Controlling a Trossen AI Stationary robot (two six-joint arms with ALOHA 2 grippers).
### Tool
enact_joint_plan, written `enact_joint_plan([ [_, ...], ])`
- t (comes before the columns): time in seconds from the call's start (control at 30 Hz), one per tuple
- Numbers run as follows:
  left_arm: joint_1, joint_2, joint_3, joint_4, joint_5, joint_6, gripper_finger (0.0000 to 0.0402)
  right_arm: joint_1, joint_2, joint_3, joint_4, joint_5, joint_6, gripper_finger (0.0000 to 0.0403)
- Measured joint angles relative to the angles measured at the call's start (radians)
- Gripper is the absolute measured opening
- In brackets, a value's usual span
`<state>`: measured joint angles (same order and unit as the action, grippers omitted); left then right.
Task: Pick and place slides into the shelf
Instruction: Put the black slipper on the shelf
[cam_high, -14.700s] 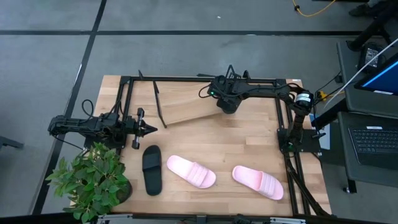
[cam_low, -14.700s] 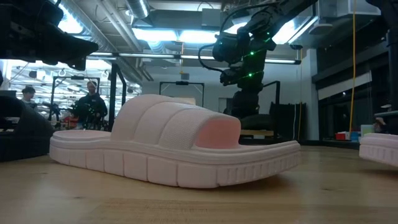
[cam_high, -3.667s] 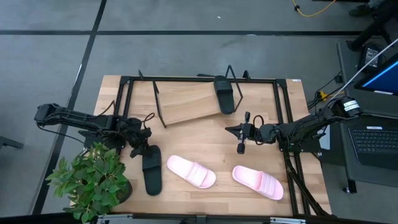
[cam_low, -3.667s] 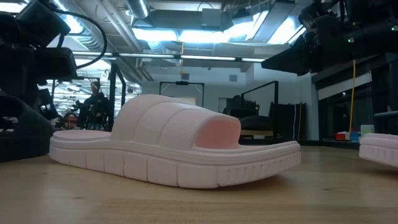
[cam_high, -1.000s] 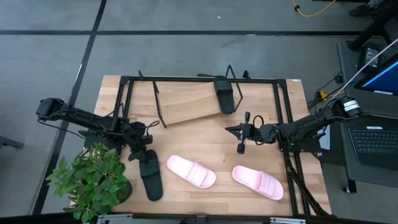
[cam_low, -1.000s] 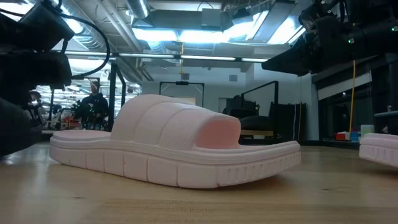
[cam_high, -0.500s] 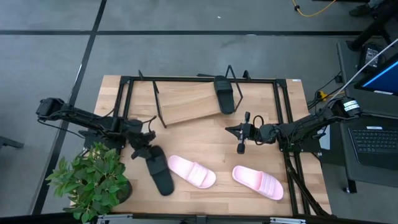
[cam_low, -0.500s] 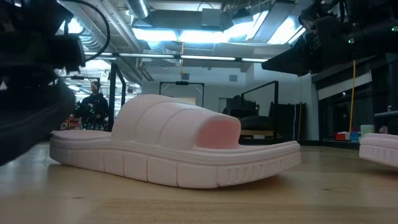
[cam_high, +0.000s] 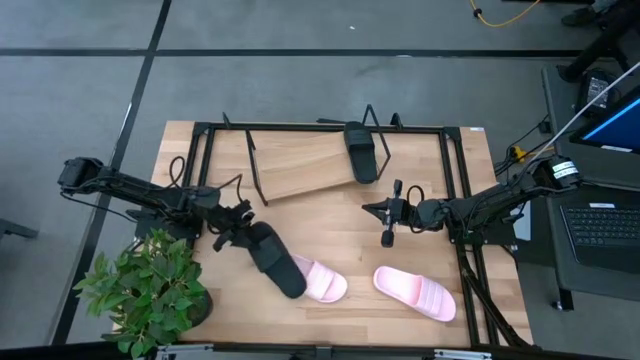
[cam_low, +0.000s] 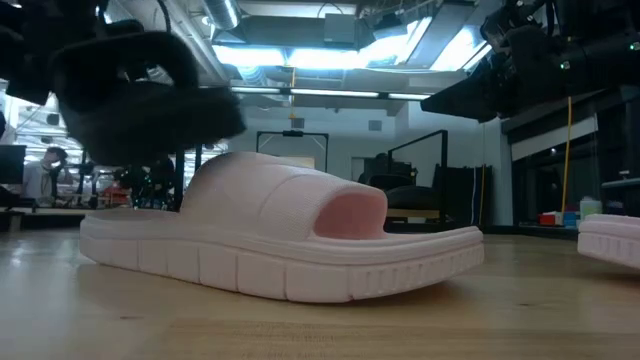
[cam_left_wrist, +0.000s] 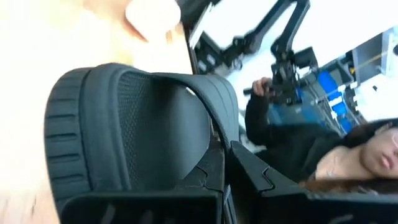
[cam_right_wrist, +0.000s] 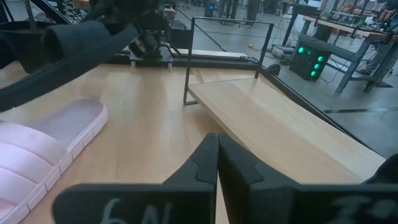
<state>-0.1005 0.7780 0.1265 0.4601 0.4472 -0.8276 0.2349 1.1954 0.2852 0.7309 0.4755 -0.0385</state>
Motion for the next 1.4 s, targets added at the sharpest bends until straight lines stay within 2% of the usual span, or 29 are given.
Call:
enact_joint_plan([
  [0.23,-0.001,0.001,0.037,0.002,-0.211,0.000,0.0000,0.000,0.000,0.000,0.078,0.001,-0.102,0.0013],
  [0.33,0.001,0.010,0.082,-0.022,-0.320,0.053,0.0000,0.000,0.000,0.000,0.094,0.001,-0.132,0.0013],
  [0.57,0.011,0.070,0.222,-0.122,-0.395,0.253,0.0000,0.001,0.000,0.000,0.100,-0.017,-0.158,0.0013],
  [0.67,0.042,0.102,0.278,-0.197,-0.394,0.285,0.0000,0.004,0.000,0.008,0.117,-0.026,-0.193,0.0013],
  [0.8,0.091,0.144,0.326,-0.226,-0.396,0.290,0.0000,0.014,0.001,0.091,0.102,-0.025,-0.317,0.0013],
  [0.97,0.122,0.179,0.371,-0.226,-0.396,0.307,0.0000,0.046,0.001,0.262,-0.159,-0.025,-0.492,0.0013],
  [1.13,0.144,0.202,0.408,-0.232,-0.385,0.306,0.0000,0.051,0.001,0.417,-0.458,-0.019,-0.520,0.0013],
  [1.3,0.180,0.219,0.437,-0.254,-0.378,0.281,0.0000,0.051,0.043,0.489,-0.563,0.102,-0.549,0.0006],
  [1.4,0.203,0.227,0.451,-0.248,-0.357,0.258,0.0000,0.050,0.095,0.516,-0.565,0.118,-0.630,0.0006],
])
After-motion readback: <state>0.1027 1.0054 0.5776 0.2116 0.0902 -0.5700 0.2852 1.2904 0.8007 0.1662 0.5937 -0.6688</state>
